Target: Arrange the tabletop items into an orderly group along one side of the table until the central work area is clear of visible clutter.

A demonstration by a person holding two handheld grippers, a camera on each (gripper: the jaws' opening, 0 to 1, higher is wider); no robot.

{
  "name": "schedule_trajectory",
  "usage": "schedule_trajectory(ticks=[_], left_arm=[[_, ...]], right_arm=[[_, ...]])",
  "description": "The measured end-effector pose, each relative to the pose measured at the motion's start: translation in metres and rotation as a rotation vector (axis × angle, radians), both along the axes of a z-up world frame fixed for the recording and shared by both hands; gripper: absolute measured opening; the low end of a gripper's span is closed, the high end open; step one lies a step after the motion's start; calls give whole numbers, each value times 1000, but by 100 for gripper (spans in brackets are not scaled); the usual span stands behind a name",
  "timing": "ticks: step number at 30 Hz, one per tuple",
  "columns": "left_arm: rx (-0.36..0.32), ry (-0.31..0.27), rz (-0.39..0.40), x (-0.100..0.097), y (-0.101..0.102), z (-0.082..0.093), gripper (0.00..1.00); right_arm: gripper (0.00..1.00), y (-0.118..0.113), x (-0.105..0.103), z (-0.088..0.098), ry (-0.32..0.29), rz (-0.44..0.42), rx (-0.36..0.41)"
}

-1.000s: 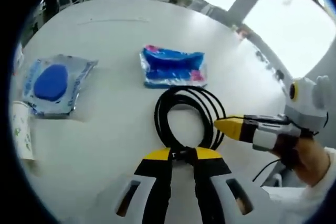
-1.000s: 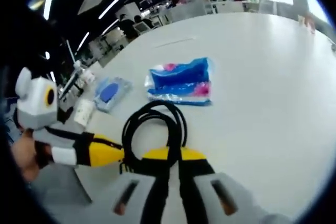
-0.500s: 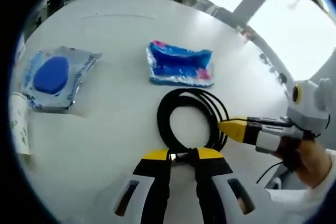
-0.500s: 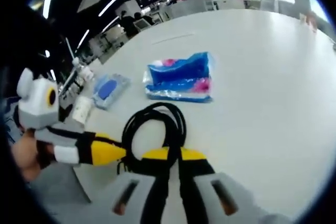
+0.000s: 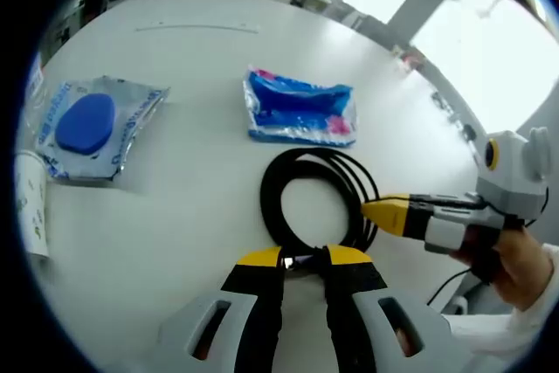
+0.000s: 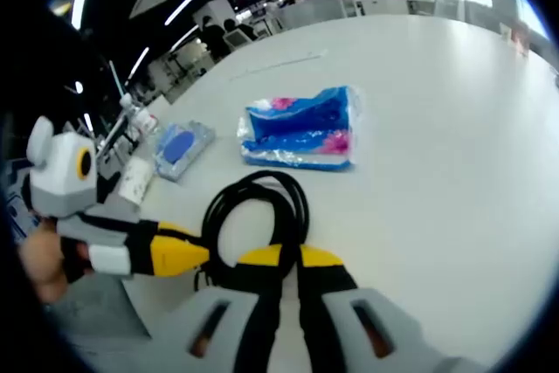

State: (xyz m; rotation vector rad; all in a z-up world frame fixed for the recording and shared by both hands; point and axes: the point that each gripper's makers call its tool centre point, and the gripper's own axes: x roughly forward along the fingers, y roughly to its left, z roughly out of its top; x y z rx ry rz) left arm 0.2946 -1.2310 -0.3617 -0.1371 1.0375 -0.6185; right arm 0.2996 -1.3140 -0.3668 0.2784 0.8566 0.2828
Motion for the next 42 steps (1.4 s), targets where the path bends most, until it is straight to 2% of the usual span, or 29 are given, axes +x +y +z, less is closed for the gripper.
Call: schedule_trajectory(ticks=[2,4,5,6,8,9,10,12,14,16,22,28,32,38,42], left_arm=[[4,-18,-10,0,0,2,14],[-8,-37,7,3,0,7,20],[-10,-65,37,10,1,10,29],[-4,-96,60,16,3,13,45],[7,-136,84,24,6,18,70],[14,-160,108,29,8,21,81],[20,-163,115,29,10,20,84],[40,-152,120,27,17,16,85],[57,-138,135,25,24,11,88],[61,-140,144,24,27,11,91],[52,-156,147,30,29,17,88],[74,-201,172,35,49,21,86],[68,-192,194,34,58,20,86],[69,-202,192,37,73,27,86],[64,-209,209,38,90,31,86]], right_arm=[[5,-2,1,2,-33,17,-34],[6,-4,3,7,-68,14,-59],[10,-7,6,12,-103,6,-72],[18,-10,10,15,-125,-10,-80],[40,-14,18,25,-181,-41,-77],[50,-13,18,26,-181,-52,-64],[55,-17,21,29,-202,-72,-83],[67,-18,22,28,-217,-63,-101],[76,-22,21,25,-197,-80,-111],[75,-21,21,24,-190,-82,-88],[73,-19,22,24,-185,-73,-100],[71,-17,24,23,-185,-60,-112],[70,-16,20,20,-173,-60,-120],[70,-17,17,20,-156,-112,-123],[70,-6,14,20,-151,-117,-124]])
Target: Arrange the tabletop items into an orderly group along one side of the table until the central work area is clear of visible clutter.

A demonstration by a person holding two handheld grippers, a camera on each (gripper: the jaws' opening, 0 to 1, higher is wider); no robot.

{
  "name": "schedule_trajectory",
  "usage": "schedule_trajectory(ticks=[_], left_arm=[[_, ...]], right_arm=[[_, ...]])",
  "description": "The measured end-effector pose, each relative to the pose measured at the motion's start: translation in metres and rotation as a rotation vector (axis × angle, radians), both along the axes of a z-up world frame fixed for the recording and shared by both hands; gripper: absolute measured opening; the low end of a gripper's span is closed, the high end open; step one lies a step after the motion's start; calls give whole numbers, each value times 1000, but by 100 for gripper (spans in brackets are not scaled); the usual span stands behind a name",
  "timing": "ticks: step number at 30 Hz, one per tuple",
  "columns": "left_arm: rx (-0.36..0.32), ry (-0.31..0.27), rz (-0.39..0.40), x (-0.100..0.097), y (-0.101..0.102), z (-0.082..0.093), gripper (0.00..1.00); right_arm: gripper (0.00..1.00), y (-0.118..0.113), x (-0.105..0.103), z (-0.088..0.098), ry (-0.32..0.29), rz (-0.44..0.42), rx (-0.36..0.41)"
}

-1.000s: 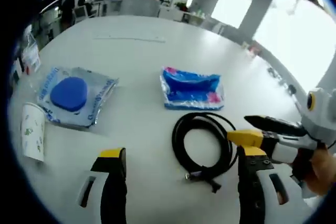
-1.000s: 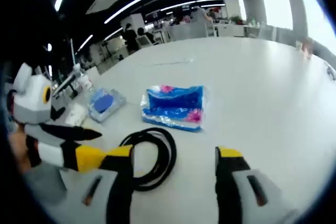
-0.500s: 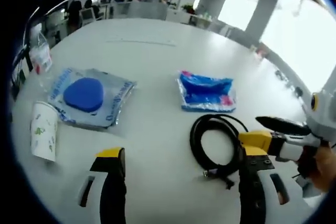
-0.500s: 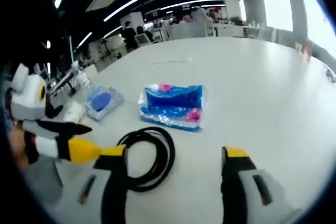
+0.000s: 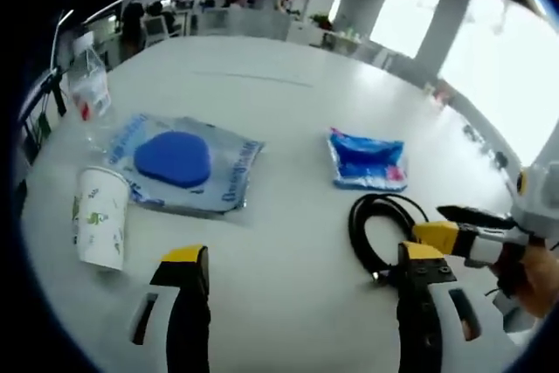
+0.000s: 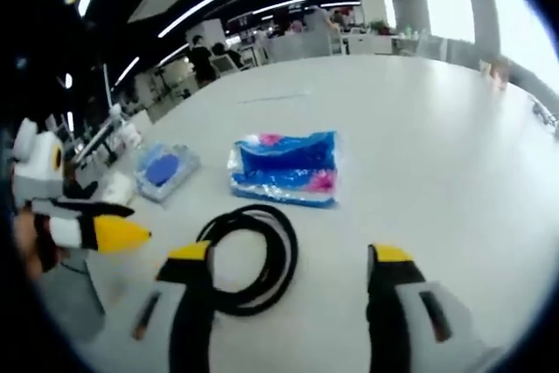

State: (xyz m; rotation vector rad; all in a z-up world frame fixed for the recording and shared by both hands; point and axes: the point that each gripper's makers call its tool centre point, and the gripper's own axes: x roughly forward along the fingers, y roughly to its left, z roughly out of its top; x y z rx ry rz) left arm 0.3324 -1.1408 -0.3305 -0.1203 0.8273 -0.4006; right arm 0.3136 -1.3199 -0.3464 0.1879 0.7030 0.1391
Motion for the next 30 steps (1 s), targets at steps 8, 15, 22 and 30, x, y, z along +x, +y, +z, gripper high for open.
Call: schedule_trajectory(ticks=[8,15,22,30], left_arm=[[-4,-11,-4,-1,30,7,86],[-2,-11,-11,0,53,11,86],[-9,-14,-15,1,76,18,85],[-17,-27,-16,6,102,22,84]], right_arm=[[70,27,-6,5,-1,29,-27],[70,46,-14,8,5,30,-32],[70,57,-18,8,13,-9,-44],[69,59,-23,12,10,-44,-94]])
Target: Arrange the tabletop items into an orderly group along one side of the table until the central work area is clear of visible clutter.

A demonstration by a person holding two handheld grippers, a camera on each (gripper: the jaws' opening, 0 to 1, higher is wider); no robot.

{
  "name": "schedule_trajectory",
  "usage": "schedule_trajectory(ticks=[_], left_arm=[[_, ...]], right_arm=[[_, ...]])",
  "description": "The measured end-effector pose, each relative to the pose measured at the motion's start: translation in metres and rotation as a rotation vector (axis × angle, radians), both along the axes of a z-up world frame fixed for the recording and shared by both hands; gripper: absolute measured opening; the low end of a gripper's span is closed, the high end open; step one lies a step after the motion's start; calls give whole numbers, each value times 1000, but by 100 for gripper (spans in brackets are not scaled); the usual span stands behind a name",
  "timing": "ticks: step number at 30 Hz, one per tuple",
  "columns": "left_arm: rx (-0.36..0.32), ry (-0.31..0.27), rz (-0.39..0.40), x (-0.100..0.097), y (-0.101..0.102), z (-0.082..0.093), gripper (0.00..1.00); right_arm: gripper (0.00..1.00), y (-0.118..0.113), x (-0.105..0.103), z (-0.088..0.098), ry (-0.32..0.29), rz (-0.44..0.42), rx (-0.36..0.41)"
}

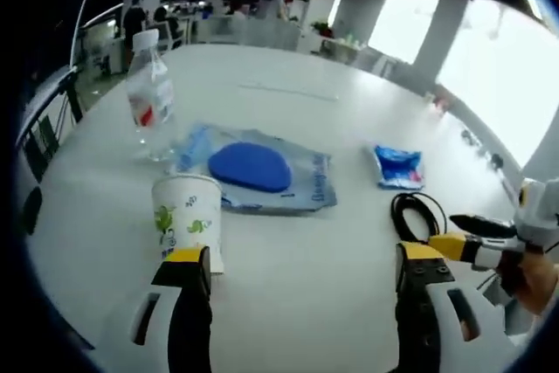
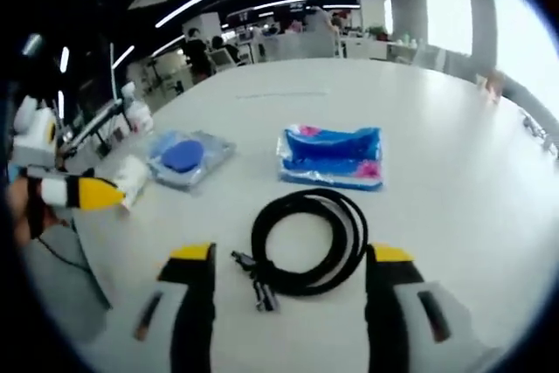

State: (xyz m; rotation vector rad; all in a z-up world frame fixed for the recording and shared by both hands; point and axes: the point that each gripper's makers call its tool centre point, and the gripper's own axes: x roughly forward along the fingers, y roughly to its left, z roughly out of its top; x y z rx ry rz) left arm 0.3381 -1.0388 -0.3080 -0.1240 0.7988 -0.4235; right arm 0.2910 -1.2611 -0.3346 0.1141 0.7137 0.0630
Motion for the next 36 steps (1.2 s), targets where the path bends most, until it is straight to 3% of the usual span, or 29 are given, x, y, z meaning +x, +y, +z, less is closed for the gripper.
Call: schedule_trajectory(ticks=[10,18,27,36], left_arm=[[-17,-32,-27,7,2,12,84],[-14,-38,-25,16,19,13,84],[-25,-27,29,25,45,11,83],[-30,-15,55,32,52,8,83]], right_arm=[[68,-8,-3,6,-13,-85,-6],[67,6,2,9,-17,-76,-12],[66,14,4,9,-8,-61,-28],[65,14,2,9,0,-57,-36]])
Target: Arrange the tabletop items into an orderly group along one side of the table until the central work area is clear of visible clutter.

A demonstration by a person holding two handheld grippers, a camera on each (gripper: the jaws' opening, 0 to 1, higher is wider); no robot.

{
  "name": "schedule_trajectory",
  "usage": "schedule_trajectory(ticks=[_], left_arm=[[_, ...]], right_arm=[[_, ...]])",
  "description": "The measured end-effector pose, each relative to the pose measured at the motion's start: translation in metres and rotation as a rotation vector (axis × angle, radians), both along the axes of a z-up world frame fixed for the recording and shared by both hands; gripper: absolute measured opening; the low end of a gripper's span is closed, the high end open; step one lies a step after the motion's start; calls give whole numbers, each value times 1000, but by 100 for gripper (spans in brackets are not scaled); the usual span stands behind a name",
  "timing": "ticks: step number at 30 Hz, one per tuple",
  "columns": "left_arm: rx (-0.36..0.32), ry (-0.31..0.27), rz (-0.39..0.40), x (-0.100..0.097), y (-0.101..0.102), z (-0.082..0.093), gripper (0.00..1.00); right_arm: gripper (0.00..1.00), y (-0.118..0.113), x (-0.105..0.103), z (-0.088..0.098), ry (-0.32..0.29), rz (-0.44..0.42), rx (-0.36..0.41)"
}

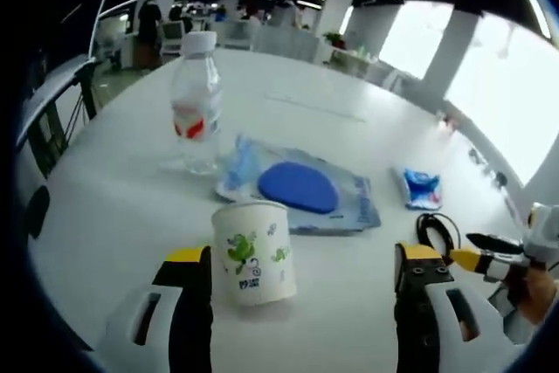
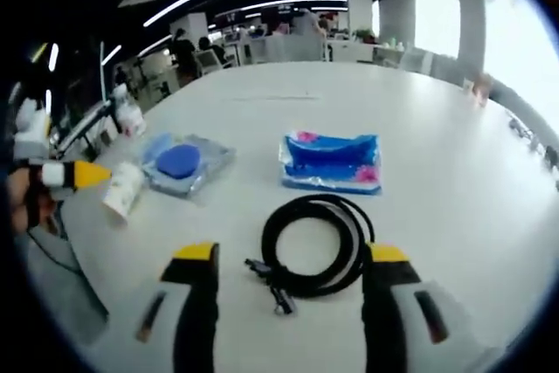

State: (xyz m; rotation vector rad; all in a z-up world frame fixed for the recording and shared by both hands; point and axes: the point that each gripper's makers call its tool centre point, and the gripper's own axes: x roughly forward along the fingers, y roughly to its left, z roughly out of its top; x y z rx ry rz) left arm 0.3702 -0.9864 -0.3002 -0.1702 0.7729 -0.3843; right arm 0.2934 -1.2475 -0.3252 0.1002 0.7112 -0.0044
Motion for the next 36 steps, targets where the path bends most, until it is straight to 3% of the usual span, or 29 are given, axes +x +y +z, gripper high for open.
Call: schedule_trajectory(ticks=[19,36], left_arm=[[13,30,3,8,7,-10,82],[35,132,-8,11,10,-38,80]], right_arm=[[63,3,-7,-5,21,0,18],[61,-4,-11,-9,27,-17,21]])
